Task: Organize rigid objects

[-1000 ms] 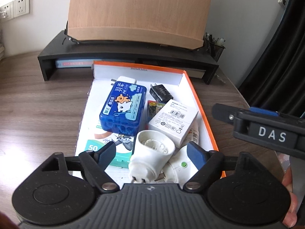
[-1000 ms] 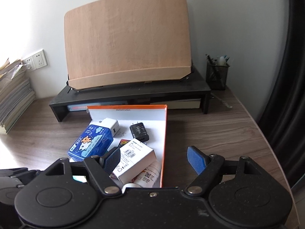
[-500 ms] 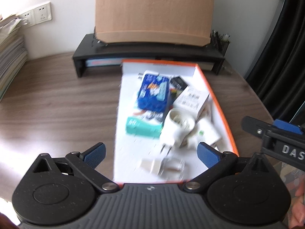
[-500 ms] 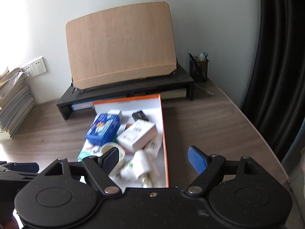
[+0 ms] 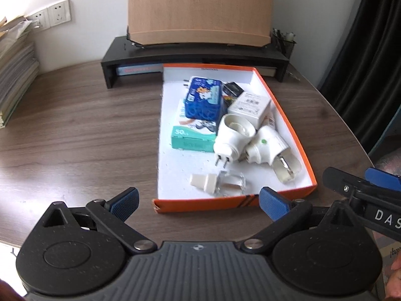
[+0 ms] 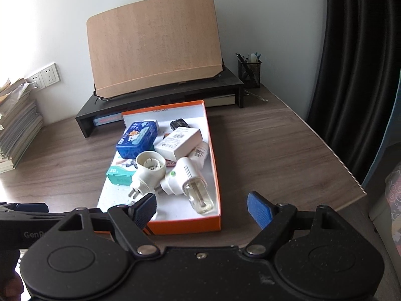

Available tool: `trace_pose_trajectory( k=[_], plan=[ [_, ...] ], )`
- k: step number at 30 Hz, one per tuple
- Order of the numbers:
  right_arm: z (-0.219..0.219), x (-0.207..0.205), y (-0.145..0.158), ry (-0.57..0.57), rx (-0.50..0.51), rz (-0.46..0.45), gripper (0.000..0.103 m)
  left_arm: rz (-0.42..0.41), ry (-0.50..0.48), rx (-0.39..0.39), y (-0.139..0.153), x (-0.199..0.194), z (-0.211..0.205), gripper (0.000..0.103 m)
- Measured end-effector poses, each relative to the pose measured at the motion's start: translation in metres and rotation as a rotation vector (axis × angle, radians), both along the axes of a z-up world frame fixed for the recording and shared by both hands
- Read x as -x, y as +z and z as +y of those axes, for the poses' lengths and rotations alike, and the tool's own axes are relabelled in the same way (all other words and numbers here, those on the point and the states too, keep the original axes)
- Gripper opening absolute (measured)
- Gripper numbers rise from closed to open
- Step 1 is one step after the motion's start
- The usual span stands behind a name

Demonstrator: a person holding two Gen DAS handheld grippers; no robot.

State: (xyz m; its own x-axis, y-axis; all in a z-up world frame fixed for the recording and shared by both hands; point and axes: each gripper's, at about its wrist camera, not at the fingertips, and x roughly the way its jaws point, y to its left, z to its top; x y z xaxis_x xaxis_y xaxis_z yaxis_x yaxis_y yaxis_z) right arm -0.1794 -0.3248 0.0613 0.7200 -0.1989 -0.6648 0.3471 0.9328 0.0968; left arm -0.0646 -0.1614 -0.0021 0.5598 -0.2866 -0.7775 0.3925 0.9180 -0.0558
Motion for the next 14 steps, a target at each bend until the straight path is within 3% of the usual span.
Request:
trace_pose_trajectory(
  k=[14],
  plan=[
    [-0.0009,0.0047,-0.0044,-0.014,0.005,0.021,0.095,0.011,-0.017,-0.009,-0.0065,0.0023,-0.0057,0.103]
  ],
)
